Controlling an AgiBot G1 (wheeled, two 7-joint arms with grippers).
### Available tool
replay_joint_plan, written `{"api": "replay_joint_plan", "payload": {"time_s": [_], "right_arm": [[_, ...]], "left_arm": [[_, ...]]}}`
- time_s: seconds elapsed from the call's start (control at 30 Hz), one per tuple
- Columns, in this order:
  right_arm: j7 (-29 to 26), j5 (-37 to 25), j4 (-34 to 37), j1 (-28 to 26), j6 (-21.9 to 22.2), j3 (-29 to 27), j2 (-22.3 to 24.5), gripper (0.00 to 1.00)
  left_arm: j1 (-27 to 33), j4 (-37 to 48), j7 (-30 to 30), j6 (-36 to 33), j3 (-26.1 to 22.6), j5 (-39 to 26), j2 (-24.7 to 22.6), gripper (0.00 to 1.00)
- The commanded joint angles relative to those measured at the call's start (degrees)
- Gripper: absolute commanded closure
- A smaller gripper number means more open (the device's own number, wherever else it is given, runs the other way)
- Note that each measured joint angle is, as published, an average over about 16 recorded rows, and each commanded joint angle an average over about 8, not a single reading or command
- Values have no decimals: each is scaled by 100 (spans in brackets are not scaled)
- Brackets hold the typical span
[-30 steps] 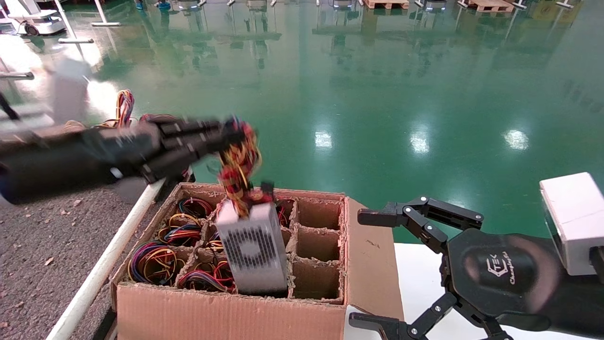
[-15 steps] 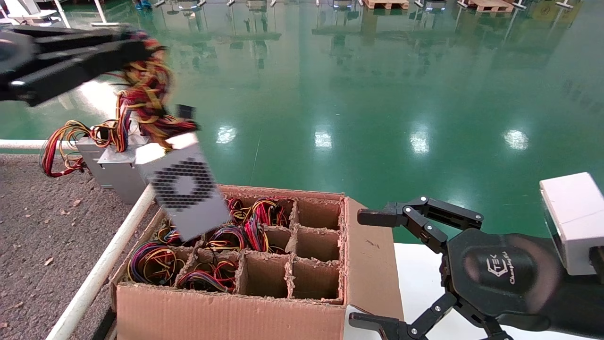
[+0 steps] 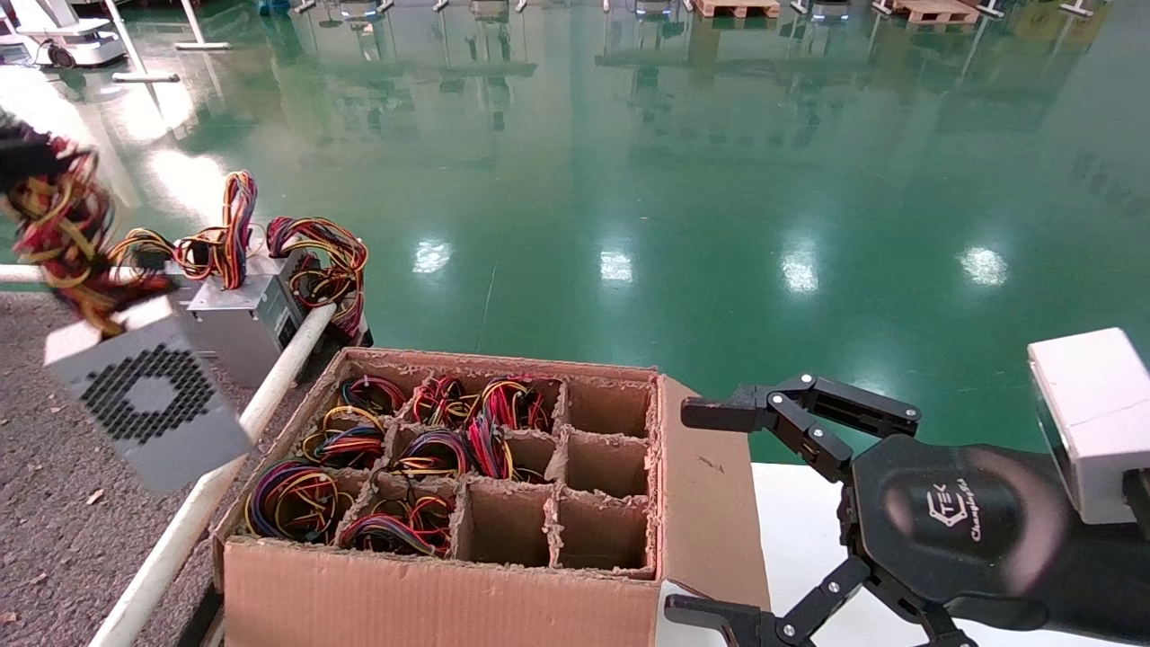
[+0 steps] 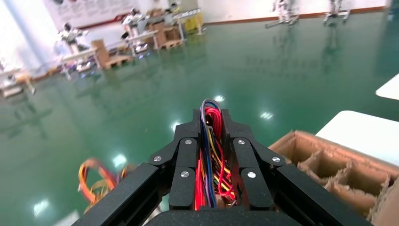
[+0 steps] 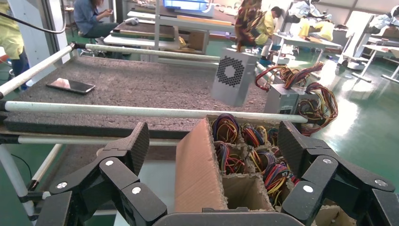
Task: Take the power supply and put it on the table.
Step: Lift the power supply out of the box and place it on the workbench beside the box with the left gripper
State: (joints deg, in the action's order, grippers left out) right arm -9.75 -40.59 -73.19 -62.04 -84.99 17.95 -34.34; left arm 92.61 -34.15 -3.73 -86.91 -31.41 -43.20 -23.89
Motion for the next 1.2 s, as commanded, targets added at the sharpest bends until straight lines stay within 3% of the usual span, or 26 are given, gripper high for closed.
{"api": "replay_joint_plan", "payload": {"time_s": [0.03, 0.6, 1.2], "right_arm": [[0, 0, 0, 0, 0, 0, 0, 0], [1, 1, 3, 0, 0, 1, 0, 0], [4, 3, 5, -2, 0, 5, 1, 0]], "left_arm": [[-112, 77, 53, 2, 12, 15, 131, 100], [-173, 139, 111, 10, 7, 43, 96, 100], [149, 1260, 1084, 237, -71, -361, -290, 100]]}}
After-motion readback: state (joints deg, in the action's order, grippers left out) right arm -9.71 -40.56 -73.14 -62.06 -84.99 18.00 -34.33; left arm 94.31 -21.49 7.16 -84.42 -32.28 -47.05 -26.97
